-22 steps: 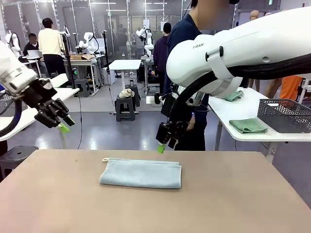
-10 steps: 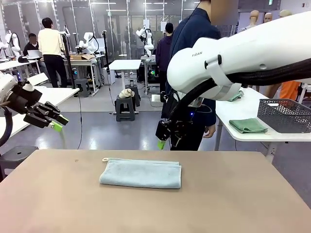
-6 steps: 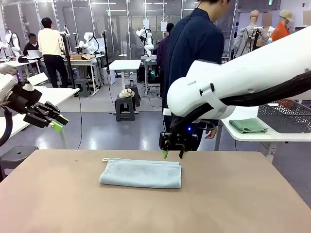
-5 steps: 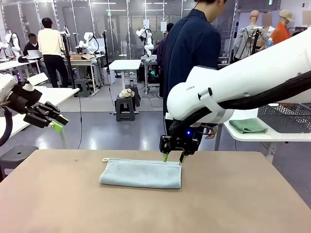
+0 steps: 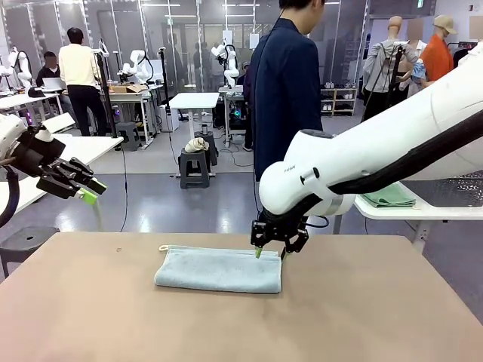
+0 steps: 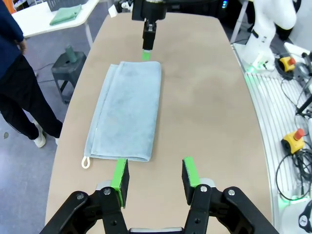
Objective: Fold the towels and place them in the basket.
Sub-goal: When a person lays out a Towel with hook on the table, fold it in half twice.
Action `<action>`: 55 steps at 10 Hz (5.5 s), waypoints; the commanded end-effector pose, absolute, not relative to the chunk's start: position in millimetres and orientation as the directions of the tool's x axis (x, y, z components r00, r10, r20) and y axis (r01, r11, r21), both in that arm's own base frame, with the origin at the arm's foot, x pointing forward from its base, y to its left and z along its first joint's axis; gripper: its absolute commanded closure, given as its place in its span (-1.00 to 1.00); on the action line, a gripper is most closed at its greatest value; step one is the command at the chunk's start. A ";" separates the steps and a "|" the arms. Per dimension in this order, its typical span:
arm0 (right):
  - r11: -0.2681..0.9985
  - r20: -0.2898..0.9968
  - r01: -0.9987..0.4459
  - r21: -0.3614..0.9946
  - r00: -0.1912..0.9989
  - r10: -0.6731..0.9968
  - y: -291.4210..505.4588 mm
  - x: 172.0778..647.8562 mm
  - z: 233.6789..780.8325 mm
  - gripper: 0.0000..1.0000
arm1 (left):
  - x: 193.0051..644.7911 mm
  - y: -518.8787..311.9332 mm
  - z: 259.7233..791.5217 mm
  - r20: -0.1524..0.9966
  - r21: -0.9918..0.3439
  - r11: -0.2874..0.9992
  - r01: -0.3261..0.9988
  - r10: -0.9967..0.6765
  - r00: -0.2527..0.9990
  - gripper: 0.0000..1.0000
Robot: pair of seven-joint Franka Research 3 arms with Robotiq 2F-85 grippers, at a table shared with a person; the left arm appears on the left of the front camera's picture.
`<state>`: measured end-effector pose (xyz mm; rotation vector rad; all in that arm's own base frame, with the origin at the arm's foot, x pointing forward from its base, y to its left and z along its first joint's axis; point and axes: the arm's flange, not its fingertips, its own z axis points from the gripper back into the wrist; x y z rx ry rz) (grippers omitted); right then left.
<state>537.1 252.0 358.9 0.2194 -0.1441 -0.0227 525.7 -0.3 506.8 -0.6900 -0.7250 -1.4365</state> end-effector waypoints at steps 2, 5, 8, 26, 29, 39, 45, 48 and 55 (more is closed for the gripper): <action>0.990 0.188 -0.009 0.142 0.982 -0.018 249.7 549.5 339.1 -0.39 | 523.7 -0.3 508.5 0.780 0.014 0.021 1.000 -0.626 0.002 -0.14; 0.992 0.172 0.036 0.120 0.984 -0.057 243.4 559.1 324.3 -0.39 | 523.7 -0.3 508.5 0.780 0.014 0.021 1.000 -0.626 0.002 -0.14; 0.992 0.171 0.066 0.106 0.982 -0.083 249.2 568.1 311.9 -0.39 | 523.7 -0.3 508.5 0.780 0.014 0.021 1.000 -0.626 0.002 -0.14; 0.984 0.142 0.152 0.090 0.976 -0.164 260.8 581.2 283.1 0.85 | 523.7 -0.3 508.5 0.780 0.014 0.021 1.000 -0.626 0.002 -0.14; 0.986 0.133 0.145 0.080 0.979 -0.155 264.9 581.6 281.8 1.00 | 523.7 -0.3 508.5 0.780 0.014 0.021 1.000 -0.626 0.002 -0.14; 0.998 0.167 0.023 0.051 0.985 -0.031 203.0 582.5 315.0 1.00 | 523.7 -0.3 508.5 0.780 0.014 0.021 1.000 -0.626 0.002 -0.14; 0.999 0.195 0.012 0.037 0.981 -0.019 152.6 584.4 321.9 1.00 | 523.7 -0.3 508.5 0.780 0.014 0.021 1.000 -0.626 0.002 -0.14; 1.000 0.177 0.008 0.002 0.984 -0.008 168.2 581.6 342.4 1.00 | 523.7 -0.3 508.5 0.780 0.014 0.021 1.000 -0.626 0.002 -0.14; 0.980 0.200 0.080 -0.182 0.979 -0.043 346.0 560.5 414.3 1.00 | 523.7 -0.3 508.5 0.780 0.014 0.021 1.000 -0.626 0.002 -0.14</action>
